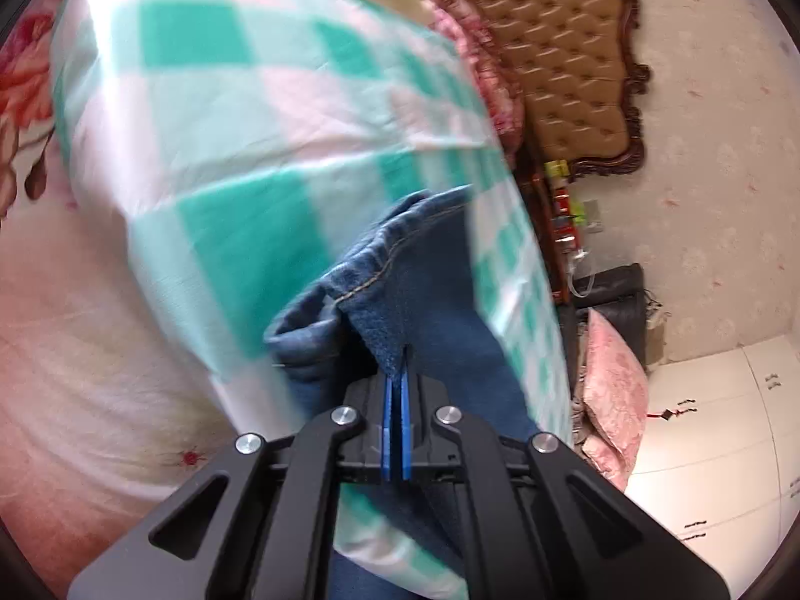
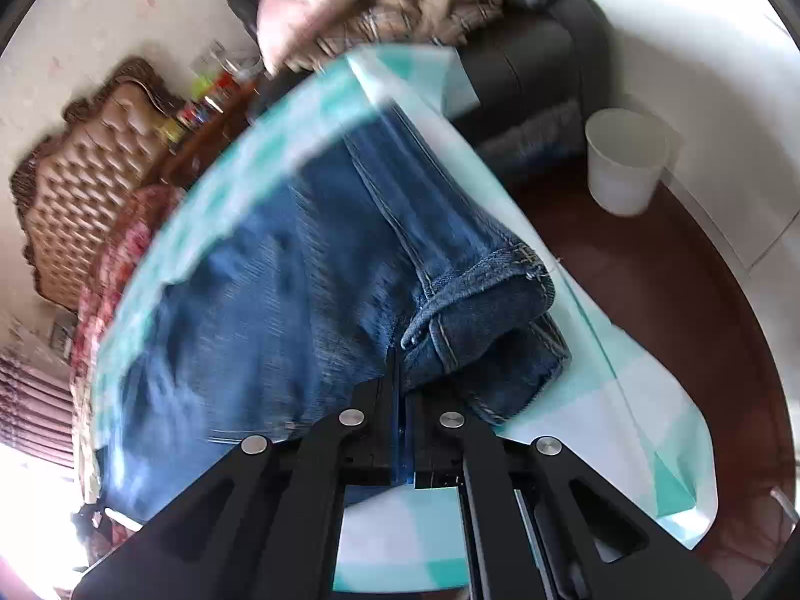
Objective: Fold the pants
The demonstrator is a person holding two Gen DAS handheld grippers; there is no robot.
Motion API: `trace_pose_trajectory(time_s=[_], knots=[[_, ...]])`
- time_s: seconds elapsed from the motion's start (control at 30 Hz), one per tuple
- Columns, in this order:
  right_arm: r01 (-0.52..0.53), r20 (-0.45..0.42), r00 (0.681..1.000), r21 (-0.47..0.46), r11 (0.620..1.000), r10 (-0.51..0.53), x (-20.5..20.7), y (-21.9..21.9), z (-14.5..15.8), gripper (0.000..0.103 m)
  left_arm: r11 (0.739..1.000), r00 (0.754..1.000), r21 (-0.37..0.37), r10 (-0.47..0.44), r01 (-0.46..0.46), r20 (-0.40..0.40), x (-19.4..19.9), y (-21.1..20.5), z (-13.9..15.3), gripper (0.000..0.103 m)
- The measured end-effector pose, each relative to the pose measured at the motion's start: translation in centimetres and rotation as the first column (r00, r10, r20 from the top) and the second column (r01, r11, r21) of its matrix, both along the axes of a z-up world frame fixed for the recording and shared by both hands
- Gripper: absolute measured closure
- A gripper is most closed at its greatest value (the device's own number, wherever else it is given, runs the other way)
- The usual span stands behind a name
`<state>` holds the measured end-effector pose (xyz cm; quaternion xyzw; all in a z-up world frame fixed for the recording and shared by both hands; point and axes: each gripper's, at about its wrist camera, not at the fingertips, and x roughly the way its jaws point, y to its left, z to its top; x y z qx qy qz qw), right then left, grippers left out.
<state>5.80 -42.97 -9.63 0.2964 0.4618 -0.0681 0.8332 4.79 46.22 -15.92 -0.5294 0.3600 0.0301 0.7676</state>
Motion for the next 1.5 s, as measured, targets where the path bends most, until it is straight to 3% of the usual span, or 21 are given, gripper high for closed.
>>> trace_pose_trajectory(time_s=[0.1,0.2,0.33,0.47,0.53,0.67,0.83,0.9,1.0,1.07,1.1,1.13,1.2,1.23,1.3,1.37,1.4,1.5], knots=[[-0.016,0.031,0.999,-0.028,0.999,0.017,-0.7,0.4,1.7,0.103,1.0,1.0,0.011,0.006,-0.006,0.018,-1.1,-0.5,0.8,0.101],[-0.001,-0.055,0.998,0.001,1.0,0.001,-0.1,-0.3,-1.1,0.103,0.999,0.998,-0.041,0.005,-0.008,-0.056,-1.0,0.3,-1.8,0.101],[-0.002,-0.003,1.0,-0.009,1.0,0.002,-0.7,0.0,0.3,0.103,1.0,1.0,0.014,-0.003,0.003,-0.011,-1.3,-0.4,0.2,0.101],[0.003,-0.017,1.0,0.01,1.0,-0.002,-0.8,-0.3,-0.1,0.103,0.999,0.999,-0.045,0.018,-0.02,-0.044,-1.8,0.1,-1.4,0.101],[0.013,-0.022,1.0,0.012,1.0,-0.012,-1.1,-0.4,-0.7,0.103,0.999,0.999,-0.039,0.026,-0.028,-0.046,-2.4,-0.2,-1.8,0.101],[-0.004,-0.069,0.998,-0.062,0.998,0.0,-0.4,0.5,-2.3,0.103,0.999,0.998,-0.043,0.03,-0.032,-0.046,-2.8,-0.1,-2.8,0.098],[0.007,-0.063,0.998,-0.13,0.991,-0.015,-0.4,1.0,-2.8,0.103,0.996,0.997,0.082,0.044,-0.038,-0.063,-3.3,0.0,-1.0,0.097],[0.015,-0.052,0.998,-0.125,0.992,-0.022,-1.0,0.7,-2.7,0.103,0.987,0.994,0.148,0.073,-0.061,-0.082,-3.8,0.5,-0.2,0.081],[0.042,-0.03,0.999,-0.087,0.995,-0.044,-2.4,-0.3,-2.0,0.097,0.939,0.987,0.331,0.134,-0.096,-0.093,-4.3,0.5,2.5,0.062],[0.064,-0.033,0.997,-0.085,0.994,-0.067,-3.4,-0.8,-1.4,0.071,0.896,0.989,0.436,0.127,-0.081,-0.078,-3.5,-0.1,4.2,0.06],[0.105,-0.061,0.991,-0.163,0.981,-0.116,-4.1,-1.0,-0.8,0.045,0.869,0.992,0.492,0.101,-0.053,-0.071,-2.5,-0.7,5.0,0.056],[0.128,-0.075,0.986,-0.229,0.965,-0.149,-4.7,-1.1,-0.3,0.042,0.847,0.995,0.531,0.074,-0.027,-0.068,-1.7,-1.2,5.6,0.054],[0.152,-0.076,0.981,-0.268,0.951,-0.179,-5.2,-1.6,0.7,0.042,0.785,0.997,0.617,-0.011,0.055,-0.074,1.2,-3.2,6.5,0.045],[0.161,-0.069,0.979,-0.308,0.938,-0.191,-5.1,-1.7,1.5,0.042,0.735,0.991,0.665,-0.09,0.135,-0.101,3.6,-4.7,6.6,0.044],[0.08,-0.032,0.994,-0.413,0.907,-0.102,-2.7,0.0,3.8,0.042,0.661,0.976,0.718,-0.162,0.217,-0.146,6.4,-6.5,6.2,0.044],[0.004,-0.006,1.0,-0.474,0.881,-0.007,0.0,1.9,5.1,0.042,0.579,0.934,0.739,-0.287,0.344,-0.211,10.0,-8.9,5.2,0.045],[-0.052,0.007,0.998,-0.509,0.859,0.064,2.2,3.4,5.7,0.042,0.542,0.911,0.739,-0.327,0.399,-0.251,11.5,-9.8,4.5,0.053],[-0.214,-0.009,0.967,-0.57,0.793,0.254,8.7,7.2,5.4,0.042,0.526,0.886,0.715,-0.318,0.461,-0.337,13.9,-9.1,2.0,0.069]])
